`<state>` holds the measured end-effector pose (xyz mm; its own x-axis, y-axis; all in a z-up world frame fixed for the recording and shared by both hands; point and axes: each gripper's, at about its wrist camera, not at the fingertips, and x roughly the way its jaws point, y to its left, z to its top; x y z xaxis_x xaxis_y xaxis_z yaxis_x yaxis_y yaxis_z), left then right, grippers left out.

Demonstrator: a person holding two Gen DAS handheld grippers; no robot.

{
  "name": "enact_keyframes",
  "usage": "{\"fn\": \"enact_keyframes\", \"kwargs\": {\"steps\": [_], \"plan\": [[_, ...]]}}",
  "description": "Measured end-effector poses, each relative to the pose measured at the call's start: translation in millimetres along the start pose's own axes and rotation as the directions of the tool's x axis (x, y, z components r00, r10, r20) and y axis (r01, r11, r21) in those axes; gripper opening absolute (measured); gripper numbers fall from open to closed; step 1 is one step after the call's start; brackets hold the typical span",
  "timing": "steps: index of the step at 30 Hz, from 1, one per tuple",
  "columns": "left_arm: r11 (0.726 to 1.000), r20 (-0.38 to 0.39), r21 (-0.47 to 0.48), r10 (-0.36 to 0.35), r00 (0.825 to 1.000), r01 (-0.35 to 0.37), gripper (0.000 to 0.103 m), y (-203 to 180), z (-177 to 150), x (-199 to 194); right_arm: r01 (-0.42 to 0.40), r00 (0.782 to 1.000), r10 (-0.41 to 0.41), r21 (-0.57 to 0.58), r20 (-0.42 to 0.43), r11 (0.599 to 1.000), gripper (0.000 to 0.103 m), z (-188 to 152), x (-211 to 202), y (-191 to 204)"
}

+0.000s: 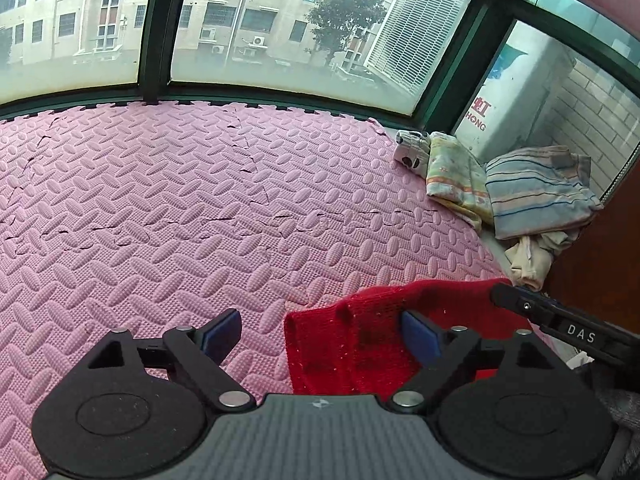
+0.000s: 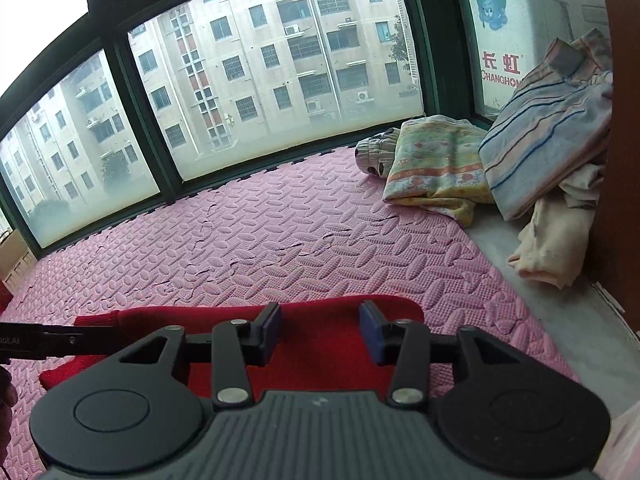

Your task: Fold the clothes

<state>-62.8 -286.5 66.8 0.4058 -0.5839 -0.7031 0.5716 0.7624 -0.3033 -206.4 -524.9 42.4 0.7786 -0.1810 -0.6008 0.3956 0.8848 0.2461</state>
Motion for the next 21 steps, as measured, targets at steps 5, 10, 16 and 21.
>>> {"fn": "enact_keyframes", "kwargs": {"steps": [5,10,16,21], "plan": [[1.000,-0.018,0.010,0.003,1.000,-0.003,0.096,3.0,-1.2,8.7,0.002,1.000,-0.002,-0.029,-0.011,1.000,0.049,-2.0,-0.4,9.5],[1.000,-0.018,0.005,-0.001,1.000,0.001,0.096,5.1,-2.1,6.1,-0.002,1.000,0.001,-0.061,-0.013,0.998,0.057,-4.2,-5.6,19.5],[0.999,-0.001,0.044,0.026,1.000,-0.026,0.099,-1.3,-3.6,-4.3,-0.006,1.000,0.005,-0.099,-0.016,0.995,0.071,-7.3,-12.1,31.6],[0.998,0.002,0.054,0.043,0.999,-0.043,0.103,-1.5,-10.1,-13.6,-0.014,1.000,0.014,-0.129,-0.001,0.991,0.080,-23.5,-24.2,46.6]]}}
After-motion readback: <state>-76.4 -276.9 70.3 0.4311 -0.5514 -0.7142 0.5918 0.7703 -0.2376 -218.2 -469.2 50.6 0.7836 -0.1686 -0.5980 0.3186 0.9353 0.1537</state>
